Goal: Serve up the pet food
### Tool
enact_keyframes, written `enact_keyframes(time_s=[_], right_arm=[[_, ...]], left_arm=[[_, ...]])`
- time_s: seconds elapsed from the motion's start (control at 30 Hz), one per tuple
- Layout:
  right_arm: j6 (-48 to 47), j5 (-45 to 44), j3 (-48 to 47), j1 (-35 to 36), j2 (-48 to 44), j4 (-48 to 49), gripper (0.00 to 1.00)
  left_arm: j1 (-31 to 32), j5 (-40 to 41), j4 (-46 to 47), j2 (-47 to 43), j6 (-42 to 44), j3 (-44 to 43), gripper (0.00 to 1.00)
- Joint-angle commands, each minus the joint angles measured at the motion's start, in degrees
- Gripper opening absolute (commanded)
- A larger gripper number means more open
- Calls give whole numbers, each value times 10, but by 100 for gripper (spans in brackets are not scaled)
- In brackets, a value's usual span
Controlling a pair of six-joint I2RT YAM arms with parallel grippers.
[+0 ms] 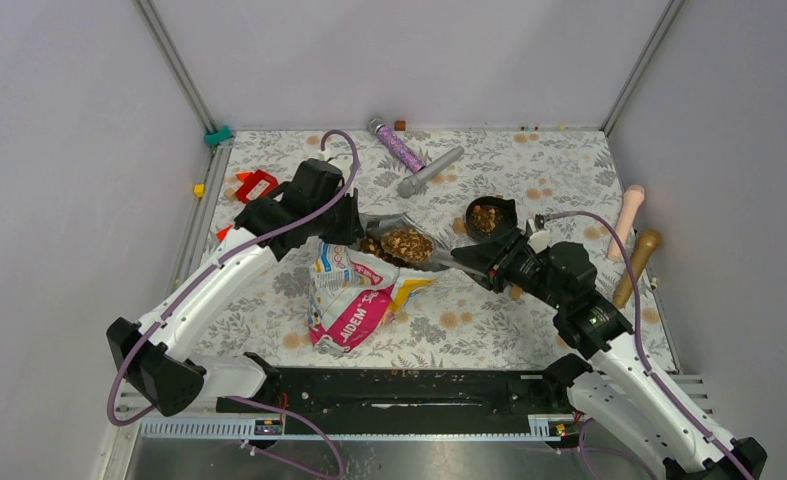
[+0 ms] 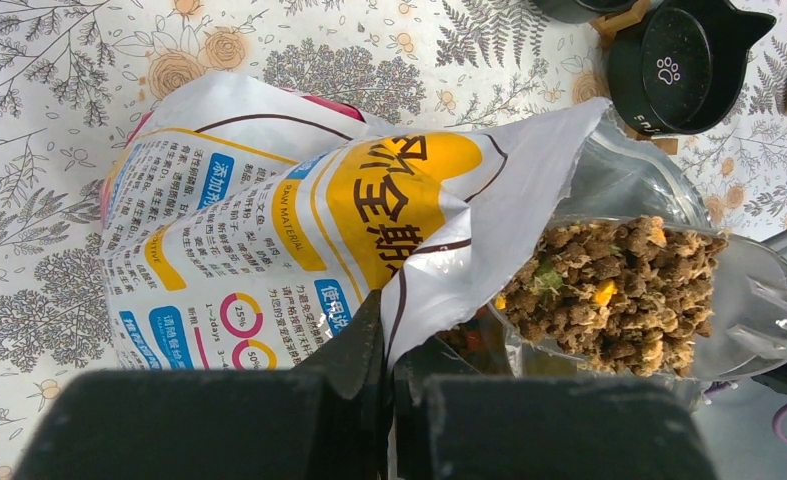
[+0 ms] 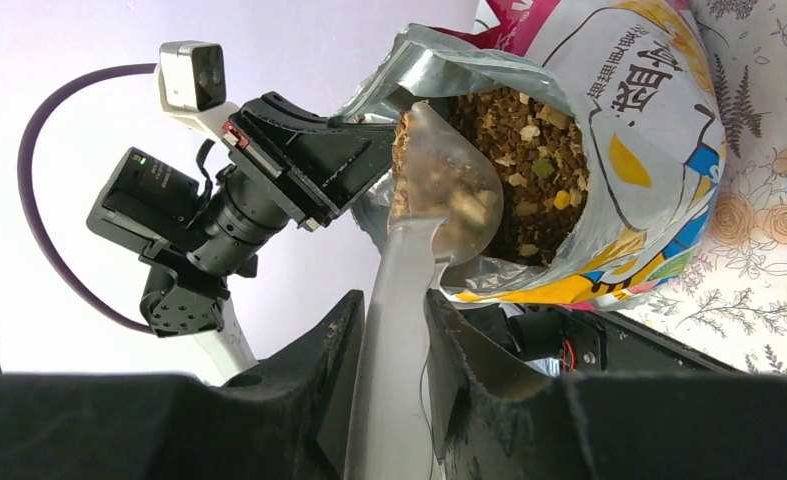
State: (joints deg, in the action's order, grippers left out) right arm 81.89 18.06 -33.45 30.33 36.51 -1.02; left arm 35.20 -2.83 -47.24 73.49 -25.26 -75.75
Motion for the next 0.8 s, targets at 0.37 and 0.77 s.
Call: enact_keyframes(time_s=[0.37,0.77], right_arm=[[32,39,20,-4,31,125,0],[59,30,27,-4,14,147,0]], left_arm=[[7,-14,-4,-16,4,-14,0],[7,-10,-4,-13,3,-14,0]])
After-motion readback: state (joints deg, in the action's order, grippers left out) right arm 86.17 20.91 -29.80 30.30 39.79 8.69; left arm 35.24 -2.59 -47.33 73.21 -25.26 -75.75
